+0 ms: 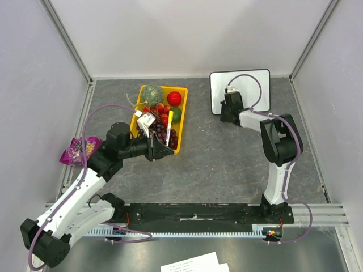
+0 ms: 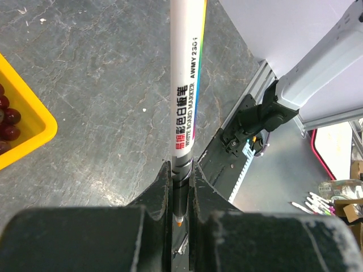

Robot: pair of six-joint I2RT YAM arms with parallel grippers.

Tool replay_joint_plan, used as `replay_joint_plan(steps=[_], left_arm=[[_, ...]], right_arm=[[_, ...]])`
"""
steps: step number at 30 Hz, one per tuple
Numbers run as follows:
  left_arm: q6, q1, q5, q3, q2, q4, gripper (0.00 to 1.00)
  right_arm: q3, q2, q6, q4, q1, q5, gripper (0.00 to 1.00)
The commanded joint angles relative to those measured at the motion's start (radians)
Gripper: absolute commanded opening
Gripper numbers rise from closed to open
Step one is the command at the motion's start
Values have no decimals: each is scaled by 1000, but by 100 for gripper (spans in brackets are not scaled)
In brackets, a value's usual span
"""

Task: Write a sentence on the whiteboard
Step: Move the whiteboard to the center of the board.

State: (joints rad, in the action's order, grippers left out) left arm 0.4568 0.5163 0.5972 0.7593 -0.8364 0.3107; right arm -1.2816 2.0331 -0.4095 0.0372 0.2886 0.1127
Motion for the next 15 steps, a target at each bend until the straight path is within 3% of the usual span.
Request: replay_joint_plan(steps=[1, 15], left_arm=[[40, -5, 39, -15, 29, -50, 2], [89, -4, 59, -21, 76, -51, 2]], right_arm=[[177, -92, -84, 87, 29, -18, 0], [616, -444, -259, 15, 228, 18, 0]])
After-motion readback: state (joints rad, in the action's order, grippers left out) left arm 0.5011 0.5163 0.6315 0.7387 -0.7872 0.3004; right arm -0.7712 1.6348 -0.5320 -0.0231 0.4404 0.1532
